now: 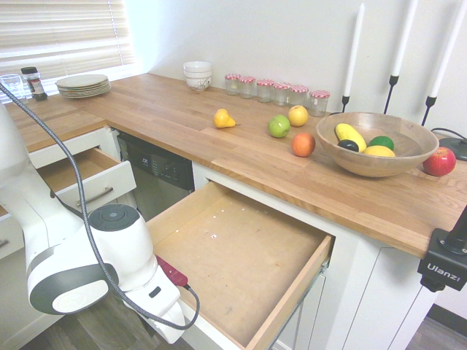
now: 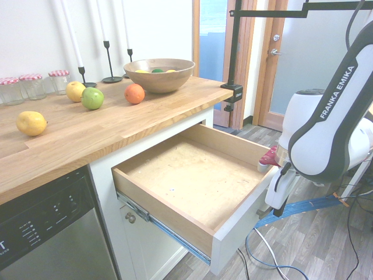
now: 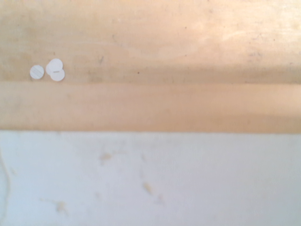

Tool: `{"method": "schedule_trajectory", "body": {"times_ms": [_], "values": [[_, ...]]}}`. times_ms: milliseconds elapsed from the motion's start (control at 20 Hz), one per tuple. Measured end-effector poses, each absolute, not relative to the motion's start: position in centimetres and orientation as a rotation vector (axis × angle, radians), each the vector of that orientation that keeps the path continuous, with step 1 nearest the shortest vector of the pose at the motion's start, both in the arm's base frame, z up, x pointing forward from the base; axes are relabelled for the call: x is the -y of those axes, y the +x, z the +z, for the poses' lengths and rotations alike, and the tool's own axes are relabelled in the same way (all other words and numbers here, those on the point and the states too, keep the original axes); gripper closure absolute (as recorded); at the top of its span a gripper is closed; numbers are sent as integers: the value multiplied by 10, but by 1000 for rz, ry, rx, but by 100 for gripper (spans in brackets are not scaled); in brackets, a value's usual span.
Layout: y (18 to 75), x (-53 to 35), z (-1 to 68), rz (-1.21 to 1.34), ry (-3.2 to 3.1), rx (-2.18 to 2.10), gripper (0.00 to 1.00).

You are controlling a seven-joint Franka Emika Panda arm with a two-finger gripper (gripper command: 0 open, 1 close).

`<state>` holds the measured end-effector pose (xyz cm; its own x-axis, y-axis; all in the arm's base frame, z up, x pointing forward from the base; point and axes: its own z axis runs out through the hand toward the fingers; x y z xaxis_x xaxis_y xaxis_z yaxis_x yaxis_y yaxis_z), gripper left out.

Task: Close the drawer

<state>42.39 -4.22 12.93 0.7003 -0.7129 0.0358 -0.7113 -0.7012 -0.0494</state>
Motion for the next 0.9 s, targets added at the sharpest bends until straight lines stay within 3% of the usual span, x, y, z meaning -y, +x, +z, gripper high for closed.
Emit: {"method": "schedule_trajectory", "body": {"times_ms": [900], "values": [[548,57,141,-173,-2838,-1188,100]]}}
